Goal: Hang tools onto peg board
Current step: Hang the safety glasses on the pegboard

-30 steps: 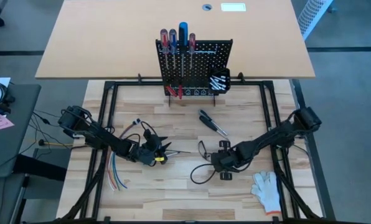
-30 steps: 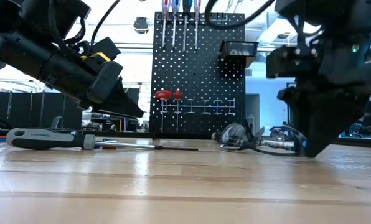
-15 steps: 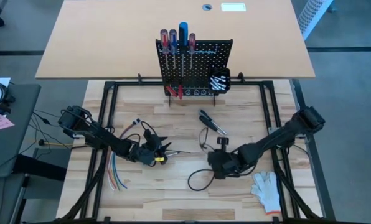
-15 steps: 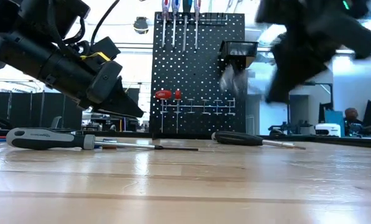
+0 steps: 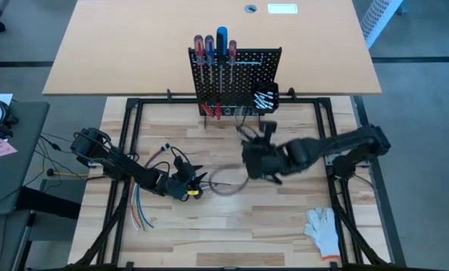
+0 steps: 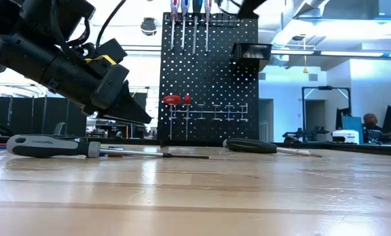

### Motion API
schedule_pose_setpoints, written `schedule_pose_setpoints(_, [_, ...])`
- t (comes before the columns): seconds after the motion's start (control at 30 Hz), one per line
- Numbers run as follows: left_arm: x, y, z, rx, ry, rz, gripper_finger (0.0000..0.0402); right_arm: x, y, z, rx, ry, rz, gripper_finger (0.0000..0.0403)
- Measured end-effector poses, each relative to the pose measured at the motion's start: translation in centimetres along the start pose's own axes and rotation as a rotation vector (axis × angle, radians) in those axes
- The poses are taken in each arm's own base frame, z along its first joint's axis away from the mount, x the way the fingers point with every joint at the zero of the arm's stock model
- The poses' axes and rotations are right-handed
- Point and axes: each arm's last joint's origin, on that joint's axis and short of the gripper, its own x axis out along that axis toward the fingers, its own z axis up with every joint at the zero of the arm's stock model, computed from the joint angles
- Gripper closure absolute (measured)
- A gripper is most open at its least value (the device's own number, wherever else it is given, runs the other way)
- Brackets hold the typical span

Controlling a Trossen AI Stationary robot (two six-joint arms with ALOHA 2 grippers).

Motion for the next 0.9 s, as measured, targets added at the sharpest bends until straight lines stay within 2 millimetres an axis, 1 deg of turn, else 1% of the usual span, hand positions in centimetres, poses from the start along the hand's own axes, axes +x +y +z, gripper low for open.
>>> schedule_pose_setpoints(0.1, [0.0, 0.0, 0.0, 0.002, 0.001, 0.000, 0.0251, 0.7, -2.9, 0.7, -0.036, 0.011, -0.035, 0.0392])
schedule_pose_setpoints(0.2, [0.0, 0.0, 0.0, 0.009, 0.001, 0.000, 0.0251, 1.3, -5.6, 0.9, -0.032, 0.039, -0.071, 0.0392])
schedule_pose_setpoints(0.3, [0.0, 0.0, 0.0, 0.010, 0.001, 0.000, 0.0251, 1.4, -7.7, 0.8, -0.021, 0.071, -0.107, 0.0392])
schedule_pose_setpoints(0.37, [0.0, 0.0, 0.0, 0.012, 0.003, 0.001, 0.0251, 1.7, -8.7, 0.7, -0.028, 0.081, -0.121, 0.0392])
schedule_pose_setpoints(0.47, [0.0, 0.0, 0.0, 0.013, 0.003, 0.001, 0.0251, 2.4, -9.6, 0.5, -0.049, 0.106, -0.134, 0.0392])
schedule_pose_setpoints(0.7, [0.0, 0.0, 0.0, 0.012, 0.007, -0.010, 0.0251, 4.1, -11.1, -0.5, -0.034, 0.166, -0.084, 0.0391])
schedule_pose_setpoints(0.83, [0.0, 0.0, 0.0, 0.013, 0.007, -0.011, 0.0251, 4.8, -11.7, -1.2, -0.031, 0.195, -0.014, 0.0391])
schedule_pose_setpoints(0.9, [0.0, 0.0, 0.0, 0.013, 0.007, -0.011, 0.0251, 5.0, -11.9, -1.5, -0.028, 0.207, -0.009, 0.0391])
